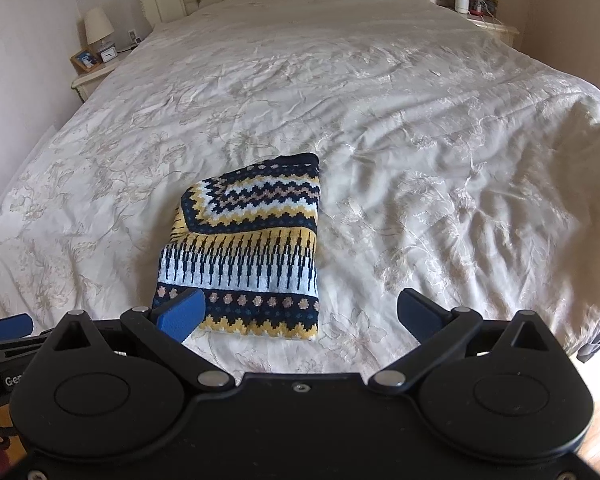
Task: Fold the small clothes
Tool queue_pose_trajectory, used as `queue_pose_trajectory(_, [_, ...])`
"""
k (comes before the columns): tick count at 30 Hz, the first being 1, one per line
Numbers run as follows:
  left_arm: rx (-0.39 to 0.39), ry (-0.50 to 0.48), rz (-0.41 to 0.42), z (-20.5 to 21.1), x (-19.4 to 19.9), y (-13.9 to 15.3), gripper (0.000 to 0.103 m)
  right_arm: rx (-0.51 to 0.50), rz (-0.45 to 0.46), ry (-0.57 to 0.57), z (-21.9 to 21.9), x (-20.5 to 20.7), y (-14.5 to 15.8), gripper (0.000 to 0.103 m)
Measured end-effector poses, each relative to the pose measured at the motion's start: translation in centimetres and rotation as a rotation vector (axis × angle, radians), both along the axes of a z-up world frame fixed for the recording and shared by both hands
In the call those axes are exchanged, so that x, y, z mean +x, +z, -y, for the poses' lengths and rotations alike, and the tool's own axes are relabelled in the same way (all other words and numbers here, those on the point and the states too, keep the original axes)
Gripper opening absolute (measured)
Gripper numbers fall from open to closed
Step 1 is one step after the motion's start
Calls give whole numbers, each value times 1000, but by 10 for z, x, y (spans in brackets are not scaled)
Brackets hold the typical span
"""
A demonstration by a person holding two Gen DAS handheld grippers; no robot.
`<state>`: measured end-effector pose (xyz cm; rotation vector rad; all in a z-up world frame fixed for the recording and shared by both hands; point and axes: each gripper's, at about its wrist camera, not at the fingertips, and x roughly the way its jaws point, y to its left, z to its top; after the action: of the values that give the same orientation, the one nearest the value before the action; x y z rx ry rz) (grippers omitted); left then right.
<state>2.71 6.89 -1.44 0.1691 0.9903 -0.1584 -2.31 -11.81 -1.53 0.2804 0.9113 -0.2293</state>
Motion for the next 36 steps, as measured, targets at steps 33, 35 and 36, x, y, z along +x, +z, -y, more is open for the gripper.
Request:
queue_pose_trajectory(33, [-12,21,-54,-2,-1,-6,72,19,-58,-3,-2,2,-8,102])
queue_pose_trajectory(35, [-10,25,-57,-2,-1,-7,72,17,-63,-1,-3,4,-9,102])
queue_pose_trajectory(36, [-10,26,-61,-2,-1,-8,72,17,-65,1,-3,4,-9,102])
